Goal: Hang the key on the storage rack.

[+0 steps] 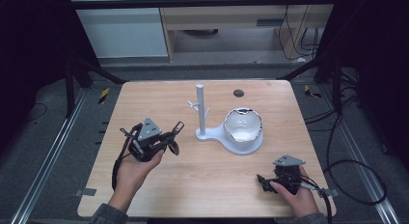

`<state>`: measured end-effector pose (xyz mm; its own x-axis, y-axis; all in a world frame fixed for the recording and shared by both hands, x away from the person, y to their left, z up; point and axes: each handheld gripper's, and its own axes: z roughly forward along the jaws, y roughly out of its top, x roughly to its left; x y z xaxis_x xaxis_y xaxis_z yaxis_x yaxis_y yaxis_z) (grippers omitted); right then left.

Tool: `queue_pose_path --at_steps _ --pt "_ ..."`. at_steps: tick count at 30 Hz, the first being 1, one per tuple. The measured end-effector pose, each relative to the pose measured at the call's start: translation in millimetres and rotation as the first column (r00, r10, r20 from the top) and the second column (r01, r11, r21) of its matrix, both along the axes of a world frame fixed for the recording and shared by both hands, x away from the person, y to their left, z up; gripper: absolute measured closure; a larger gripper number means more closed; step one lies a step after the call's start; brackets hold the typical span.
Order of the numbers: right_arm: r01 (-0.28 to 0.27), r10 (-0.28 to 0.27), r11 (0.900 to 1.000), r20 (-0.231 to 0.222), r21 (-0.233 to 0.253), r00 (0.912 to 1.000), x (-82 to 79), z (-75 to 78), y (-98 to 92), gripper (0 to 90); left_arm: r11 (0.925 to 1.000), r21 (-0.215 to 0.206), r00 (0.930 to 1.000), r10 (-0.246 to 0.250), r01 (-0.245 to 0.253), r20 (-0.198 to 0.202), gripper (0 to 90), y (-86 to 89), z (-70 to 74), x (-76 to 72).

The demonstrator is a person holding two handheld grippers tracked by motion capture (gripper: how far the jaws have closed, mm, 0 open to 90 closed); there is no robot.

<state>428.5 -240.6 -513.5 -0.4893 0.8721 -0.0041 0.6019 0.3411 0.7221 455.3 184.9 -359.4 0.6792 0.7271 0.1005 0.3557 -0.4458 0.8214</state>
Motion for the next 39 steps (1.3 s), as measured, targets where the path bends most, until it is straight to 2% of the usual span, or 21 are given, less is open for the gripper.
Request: queue_pose_path --at_steps 4,11,39 --pt "0.000 0.000 1.000 -0.001 -0.001 1.0000 -0.1 0.1 0.0 0.4 0.9999 0.010 1.0000 -0.004 0.004 0.000 80.4 -0.4 1.3 -0.2" --pt "0.000 0.000 1.000 0.000 0.000 1.0000 0.0 0.0 0.0 0.4 1.0000 0.000 1.0000 -0.001 0.001 0.000 80.4 -1.7 1.7 0.2" --pt "0.000 0.000 1.000 0.000 0.000 1.0000 0.0 0.0 0.0 0.4 0.9999 0.012 0.9994 -0.012 0.011 0.031 80.4 -12.4 23.8 4.2"
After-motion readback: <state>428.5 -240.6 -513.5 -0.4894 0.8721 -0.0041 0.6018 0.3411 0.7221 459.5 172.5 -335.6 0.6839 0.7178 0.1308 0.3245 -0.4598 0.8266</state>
